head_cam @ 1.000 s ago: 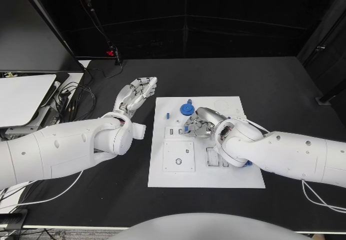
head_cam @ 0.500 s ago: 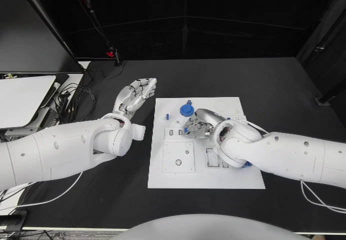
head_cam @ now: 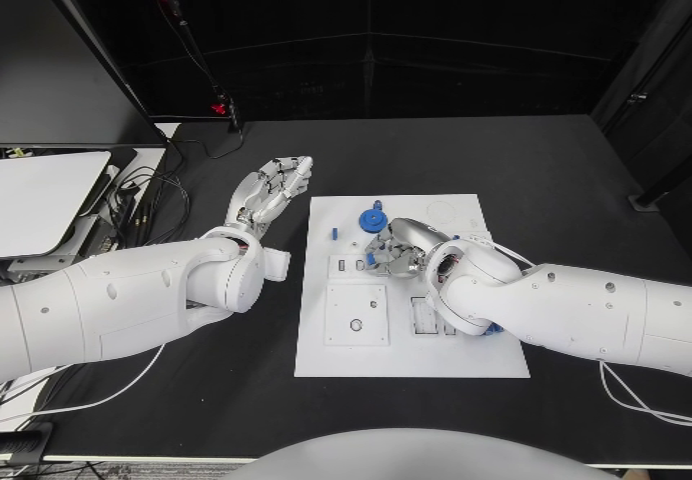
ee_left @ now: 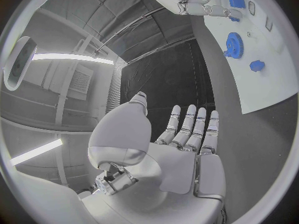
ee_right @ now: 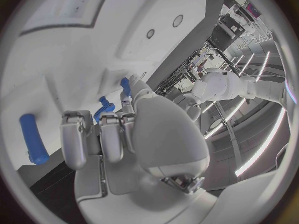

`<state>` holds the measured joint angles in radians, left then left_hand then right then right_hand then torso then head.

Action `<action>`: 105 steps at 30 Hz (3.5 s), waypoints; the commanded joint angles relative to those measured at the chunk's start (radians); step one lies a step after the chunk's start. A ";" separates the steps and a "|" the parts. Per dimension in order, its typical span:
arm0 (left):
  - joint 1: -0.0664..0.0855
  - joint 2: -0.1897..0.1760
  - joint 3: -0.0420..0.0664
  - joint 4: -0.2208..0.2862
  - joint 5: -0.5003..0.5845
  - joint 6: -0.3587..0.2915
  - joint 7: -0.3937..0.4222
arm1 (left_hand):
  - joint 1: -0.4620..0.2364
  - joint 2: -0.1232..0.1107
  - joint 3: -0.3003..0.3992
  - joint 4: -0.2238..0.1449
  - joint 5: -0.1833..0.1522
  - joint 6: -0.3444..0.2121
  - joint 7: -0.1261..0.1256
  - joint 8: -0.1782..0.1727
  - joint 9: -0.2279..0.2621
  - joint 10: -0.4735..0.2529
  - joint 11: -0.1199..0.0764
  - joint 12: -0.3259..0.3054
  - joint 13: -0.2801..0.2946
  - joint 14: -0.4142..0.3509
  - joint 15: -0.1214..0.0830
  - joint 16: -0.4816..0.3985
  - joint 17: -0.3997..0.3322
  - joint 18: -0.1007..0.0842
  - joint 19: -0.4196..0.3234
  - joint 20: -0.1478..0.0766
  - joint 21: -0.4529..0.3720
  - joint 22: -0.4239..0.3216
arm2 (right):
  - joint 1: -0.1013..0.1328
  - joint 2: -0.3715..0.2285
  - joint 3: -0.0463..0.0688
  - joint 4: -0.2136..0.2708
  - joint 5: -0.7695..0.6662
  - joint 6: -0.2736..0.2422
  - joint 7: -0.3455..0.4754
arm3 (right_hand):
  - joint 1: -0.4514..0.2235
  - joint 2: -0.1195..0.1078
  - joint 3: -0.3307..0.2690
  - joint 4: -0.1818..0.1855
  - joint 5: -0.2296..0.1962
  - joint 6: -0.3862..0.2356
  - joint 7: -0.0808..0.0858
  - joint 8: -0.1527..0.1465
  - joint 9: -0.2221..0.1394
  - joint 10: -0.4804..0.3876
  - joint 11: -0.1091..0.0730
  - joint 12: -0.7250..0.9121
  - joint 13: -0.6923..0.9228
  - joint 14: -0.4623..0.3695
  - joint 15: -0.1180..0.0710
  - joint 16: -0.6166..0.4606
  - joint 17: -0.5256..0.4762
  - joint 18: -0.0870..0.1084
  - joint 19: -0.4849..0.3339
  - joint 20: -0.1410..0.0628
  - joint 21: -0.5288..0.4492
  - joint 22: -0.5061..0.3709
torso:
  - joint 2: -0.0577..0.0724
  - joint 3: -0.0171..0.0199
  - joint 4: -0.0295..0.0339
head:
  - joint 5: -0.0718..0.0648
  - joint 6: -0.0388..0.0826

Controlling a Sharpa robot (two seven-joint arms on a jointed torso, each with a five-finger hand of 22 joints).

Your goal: Assemble the parts on the task board

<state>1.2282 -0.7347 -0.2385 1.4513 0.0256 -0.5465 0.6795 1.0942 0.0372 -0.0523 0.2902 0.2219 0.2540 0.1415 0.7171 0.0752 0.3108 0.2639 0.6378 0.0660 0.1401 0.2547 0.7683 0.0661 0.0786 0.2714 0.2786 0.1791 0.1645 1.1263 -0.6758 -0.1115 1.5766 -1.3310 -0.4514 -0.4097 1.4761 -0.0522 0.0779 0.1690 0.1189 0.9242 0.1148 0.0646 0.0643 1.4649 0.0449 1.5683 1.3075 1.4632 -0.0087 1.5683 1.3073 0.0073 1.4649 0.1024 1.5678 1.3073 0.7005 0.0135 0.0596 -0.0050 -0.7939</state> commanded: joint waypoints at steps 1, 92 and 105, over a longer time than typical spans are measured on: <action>0.001 0.000 0.001 0.001 -0.007 0.009 0.253 | -0.002 0.009 -0.006 0.002 0.006 0.009 0.156 0.005 -0.001 0.004 0.003 0.006 -0.001 0.001 0.004 0.005 -0.001 0.016 0.000 0.005 0.005 0.001 | 0.001 0.002 0.000 0.002 -0.007 0.005 0.003 | -0.001 -0.013 -0.002 -0.005 -0.007 -0.013 0.000 -0.001 0.000 0.106 0.004 0.003 0.263 0.108 0.005 0.002 0.264 -0.007 0.106 0.005 0.003 0.264 | 0.000 -0.0002 0.0003 | -0.001 0.001; 0.156 0.259 0.002 -0.166 -0.850 0.649 -1.077 | 0.027 0.176 -0.186 -0.001 -0.016 0.546 -0.084 0.106 0.354 1.260 -0.264 0.933 1.505 1.431 -0.297 0.802 1.505 -0.079 1.299 -0.200 1.392 1.406 | 0.056 -0.319 -0.001 0.074 0.835 -0.227 0.622 | -0.255 -0.065 -0.205 0.124 0.059 0.040 0.046 0.117 0.034 0.106 0.045 0.003 0.263 0.108 0.043 0.002 0.264 -0.007 0.106 0.043 0.003 0.264 | -0.010 0.0078 -0.0061 | -0.018 0.006; 0.153 0.295 0.002 -0.200 -0.860 0.723 -1.158 | 0.011 0.171 -0.223 0.003 -0.038 0.555 -0.086 0.092 0.392 1.260 -0.267 0.933 1.505 1.431 -0.301 0.802 1.505 -0.079 1.299 -0.206 1.392 1.406 | 0.056 -0.317 -0.001 0.074 0.816 -0.230 0.611 | -0.258 -0.061 -0.205 0.124 0.053 0.038 0.045 0.118 0.035 0.106 0.045 0.003 0.263 0.108 0.042 0.002 0.264 -0.007 0.106 0.042 0.003 0.264 | -0.011 0.0094 -0.0016 | -0.029 -0.004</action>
<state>1.3804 -0.4410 -0.2373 1.2517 -0.8223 0.1301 -0.4259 1.1167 0.2114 -0.2699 0.2940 0.1889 0.8029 0.0542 0.8123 0.4634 1.4680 0.0031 1.5674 1.3087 1.4679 -0.0398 1.5700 1.3077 0.0064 1.4638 0.0791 1.5677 1.3078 1.1810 -0.9938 -0.1127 1.6487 -0.4990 -0.6746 0.2015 1.2186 -0.1230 -0.1210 0.2935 0.1767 0.9602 0.1610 0.1770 0.0980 1.4647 0.0947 1.5683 1.3075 1.4686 0.0393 1.5683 1.3074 0.0072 1.4668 0.1471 1.5678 1.3077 0.6894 0.0231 0.0566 -0.0315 -0.7955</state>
